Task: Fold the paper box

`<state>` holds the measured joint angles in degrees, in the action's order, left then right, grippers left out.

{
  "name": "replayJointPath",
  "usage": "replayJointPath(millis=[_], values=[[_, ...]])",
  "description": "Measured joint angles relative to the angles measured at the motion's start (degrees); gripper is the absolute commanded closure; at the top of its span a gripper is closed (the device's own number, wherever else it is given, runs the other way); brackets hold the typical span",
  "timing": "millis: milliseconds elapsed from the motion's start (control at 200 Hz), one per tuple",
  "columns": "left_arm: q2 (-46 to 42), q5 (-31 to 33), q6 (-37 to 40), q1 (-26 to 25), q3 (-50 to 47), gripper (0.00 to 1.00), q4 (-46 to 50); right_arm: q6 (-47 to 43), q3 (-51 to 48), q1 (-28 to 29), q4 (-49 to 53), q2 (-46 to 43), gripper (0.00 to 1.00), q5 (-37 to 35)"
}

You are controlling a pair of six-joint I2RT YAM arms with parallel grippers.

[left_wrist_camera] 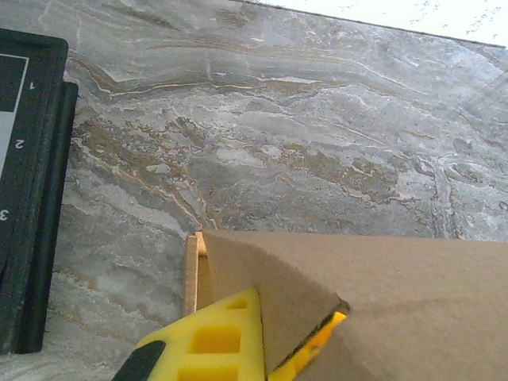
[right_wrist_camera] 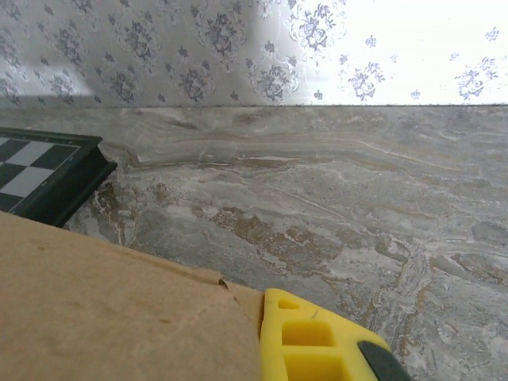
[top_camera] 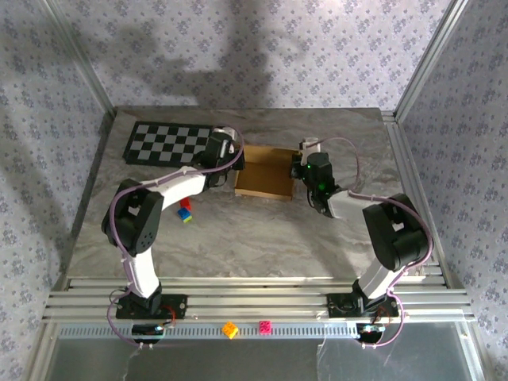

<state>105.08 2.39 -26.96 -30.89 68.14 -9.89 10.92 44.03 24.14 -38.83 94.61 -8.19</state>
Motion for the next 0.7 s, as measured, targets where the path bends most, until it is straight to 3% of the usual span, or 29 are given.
replayJointPath(millis=[325,700], values=[[-2.47,0.94,-0.81,-0.79,-5.16,1.0,-4.15,2.08,-2.01,2.34,-3.43,0.0,1.0,-3.76],[-3.43,3.89,-2.01,-2.03,-10.14,1.0,-10.4,3.28,-5.16,5.2,-6.62,-0.28,0.87,-8.76]])
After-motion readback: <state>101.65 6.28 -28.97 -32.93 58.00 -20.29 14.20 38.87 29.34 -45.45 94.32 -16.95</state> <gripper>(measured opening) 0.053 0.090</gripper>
